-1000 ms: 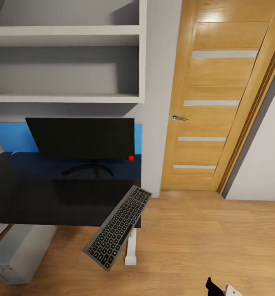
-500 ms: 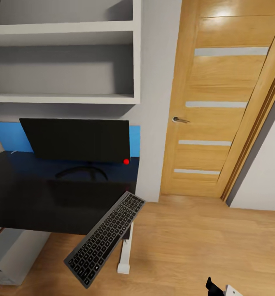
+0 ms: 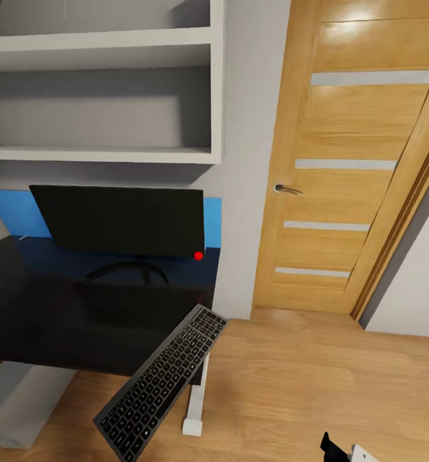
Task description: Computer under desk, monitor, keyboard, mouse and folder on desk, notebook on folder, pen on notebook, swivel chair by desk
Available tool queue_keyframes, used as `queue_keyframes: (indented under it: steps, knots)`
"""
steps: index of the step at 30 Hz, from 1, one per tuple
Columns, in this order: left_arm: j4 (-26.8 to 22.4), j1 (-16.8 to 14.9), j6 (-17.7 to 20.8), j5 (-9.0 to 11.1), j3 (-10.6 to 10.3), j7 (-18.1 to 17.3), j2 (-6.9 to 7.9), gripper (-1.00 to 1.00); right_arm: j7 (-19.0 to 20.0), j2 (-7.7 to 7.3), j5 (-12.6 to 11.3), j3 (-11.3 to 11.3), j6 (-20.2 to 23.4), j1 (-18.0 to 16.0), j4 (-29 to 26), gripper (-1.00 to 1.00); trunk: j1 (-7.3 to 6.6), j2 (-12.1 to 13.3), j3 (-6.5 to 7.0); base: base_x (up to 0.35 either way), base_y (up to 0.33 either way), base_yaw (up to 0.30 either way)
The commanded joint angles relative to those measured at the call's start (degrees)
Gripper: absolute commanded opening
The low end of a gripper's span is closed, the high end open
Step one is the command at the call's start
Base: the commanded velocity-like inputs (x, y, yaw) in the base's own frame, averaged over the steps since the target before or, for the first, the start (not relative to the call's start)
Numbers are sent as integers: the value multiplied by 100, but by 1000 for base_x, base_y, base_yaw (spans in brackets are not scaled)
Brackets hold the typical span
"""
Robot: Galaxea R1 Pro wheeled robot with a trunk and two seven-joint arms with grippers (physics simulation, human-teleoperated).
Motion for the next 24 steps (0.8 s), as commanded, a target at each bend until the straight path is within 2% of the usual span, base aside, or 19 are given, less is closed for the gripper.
queue_keyframes:
  steps: [1, 10, 20, 24]
  knots:
    - [-5, -5, -11, 57, -45, 47, 6, 100, -23, 1, 58, -45, -9, -3, 0, 100, 3, -3, -6, 257, -78, 138]
    - [-5, -5, -16, 65, -45, 47, 6, 100, -23, 3, 59, -45, -13, -3, 7, 100, 3, -3, -6, 282, -172, 237]
    - [4, -5, -10, 65, -45, 46, 5, 100, -23, 3, 60, -41, -288, 5, 33, 100, 3, -3, 7, 253, -243, 271]
    - [4, -5, -8, 65, -45, 45, 2, 100, -23, 6, 173, -27, -316, 6, 47, 100, 3, -3, 21, 248, -246, 271]
